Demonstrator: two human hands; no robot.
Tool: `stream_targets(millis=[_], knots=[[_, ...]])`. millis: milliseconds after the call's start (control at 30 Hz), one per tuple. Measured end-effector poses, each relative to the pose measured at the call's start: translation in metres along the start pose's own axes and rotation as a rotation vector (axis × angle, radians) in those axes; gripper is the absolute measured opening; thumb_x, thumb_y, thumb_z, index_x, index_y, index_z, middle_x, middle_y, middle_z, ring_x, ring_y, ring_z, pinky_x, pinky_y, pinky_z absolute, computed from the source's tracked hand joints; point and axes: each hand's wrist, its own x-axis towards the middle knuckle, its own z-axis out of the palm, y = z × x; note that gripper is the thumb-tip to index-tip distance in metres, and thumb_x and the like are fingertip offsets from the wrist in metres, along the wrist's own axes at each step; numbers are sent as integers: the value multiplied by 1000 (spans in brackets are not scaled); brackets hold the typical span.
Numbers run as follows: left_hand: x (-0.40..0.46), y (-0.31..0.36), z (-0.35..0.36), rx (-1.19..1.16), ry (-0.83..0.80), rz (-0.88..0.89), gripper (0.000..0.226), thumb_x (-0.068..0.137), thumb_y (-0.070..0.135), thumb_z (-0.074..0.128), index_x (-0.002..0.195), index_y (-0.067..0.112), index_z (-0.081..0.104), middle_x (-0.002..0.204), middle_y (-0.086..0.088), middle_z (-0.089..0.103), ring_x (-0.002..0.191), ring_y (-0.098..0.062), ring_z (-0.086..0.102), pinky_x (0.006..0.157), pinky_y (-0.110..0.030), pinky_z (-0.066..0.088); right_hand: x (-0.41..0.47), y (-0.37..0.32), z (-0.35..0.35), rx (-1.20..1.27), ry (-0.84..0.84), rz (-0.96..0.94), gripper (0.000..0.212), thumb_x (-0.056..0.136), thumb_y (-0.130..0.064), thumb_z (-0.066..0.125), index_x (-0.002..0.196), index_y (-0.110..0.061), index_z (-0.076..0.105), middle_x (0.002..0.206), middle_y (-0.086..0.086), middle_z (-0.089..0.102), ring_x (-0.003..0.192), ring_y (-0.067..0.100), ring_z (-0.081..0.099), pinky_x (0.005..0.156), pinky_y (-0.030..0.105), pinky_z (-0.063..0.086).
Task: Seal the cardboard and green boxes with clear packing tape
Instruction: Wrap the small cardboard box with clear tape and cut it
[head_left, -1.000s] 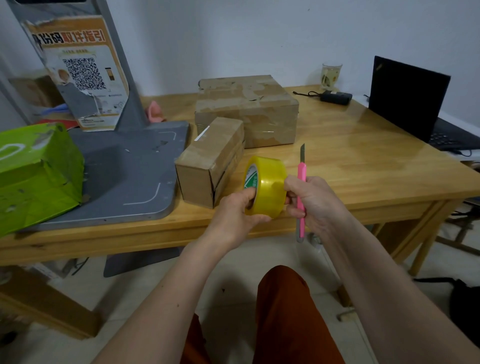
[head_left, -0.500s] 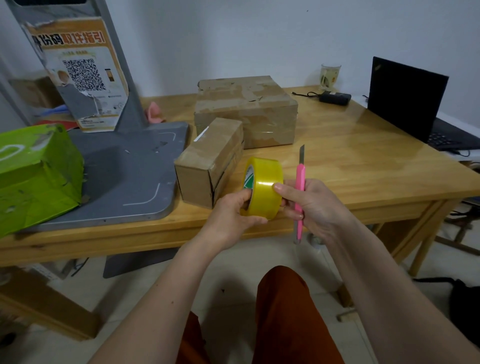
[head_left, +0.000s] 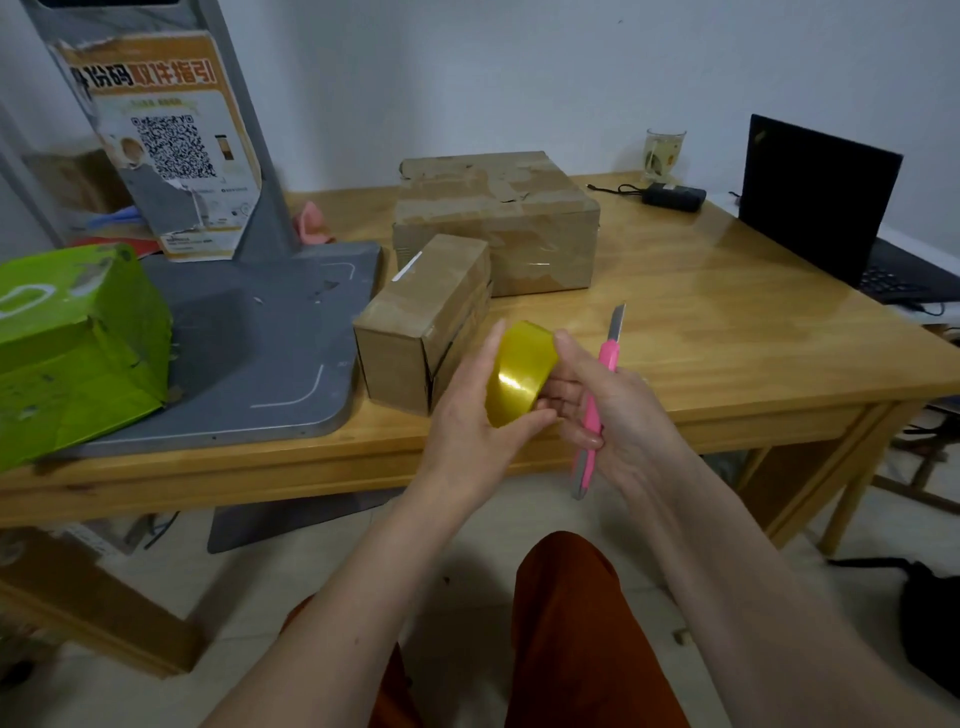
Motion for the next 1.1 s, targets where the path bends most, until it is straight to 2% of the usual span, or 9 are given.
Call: stream_targets(millis=[67,167,267,367,600,767,900,1000,1100], knots=[[4,-3,1,148,43,82,84,81,26,77,148,38,28,130,7,36,124,-4,30,98,-14,27,3,-2,1,11,45,6,34,90,-30,65,102,2,65,78,14,67,57,14,57,31,15,22],[5,-10,4,444,362,346,51,80,27,73,130,21,62,119,-11,52,111,-15,36,86,-22,35,8,0,6,52,98,-16,26,89,-23,66,97,2,64,81,17,66,57,15,61,30,15,19],[10,-19,5,404,461,491,28,87,21,62,110,8,73,103,-12,61,100,-15,48,83,-15,41,10,5,15,68,153,-28,27,88,-21,67,101,3,62,84,19,65,58,15,65,30,16,20],[15,-21,0,374,457,418,28,85,17,70,109,4,73,99,-8,63,95,-12,55,87,-6,38,10,5,21,86,178,-25,29,87,-20,69,105,3,63,84,18,65,58,15,65,31,16,21],[19,-20,-7,315,398,335,20,81,10,76,101,7,72,97,-5,63,90,-9,57,81,-7,43,12,4,28,34,206,-9,21,86,-21,71,90,-2,63,80,15,68,62,17,64,33,16,24],[16,-25,-4,259,443,330,15,82,9,75,96,6,71,94,-5,63,84,-9,58,75,-10,45,15,7,31,24,216,-16,24,85,-22,72,92,-1,64,83,16,68,63,18,65,31,15,26],[16,-23,-3,187,438,307,9,82,7,75,87,8,68,86,3,58,77,2,52,71,-6,43,15,6,30,12,212,-14,31,85,-24,73,99,3,66,89,19,71,64,17,65,31,15,27],[16,-22,-3,152,435,268,17,82,8,75,98,9,69,89,2,57,78,8,51,71,-5,43,14,5,30,13,215,-17,32,85,-24,72,100,3,66,86,18,70,64,18,65,32,16,27],[16,-23,-3,172,439,307,17,83,9,73,100,7,71,94,-4,61,79,1,53,71,-7,45,14,5,31,9,220,-14,26,85,-24,73,91,-1,66,82,16,69,64,18,65,32,16,27]])
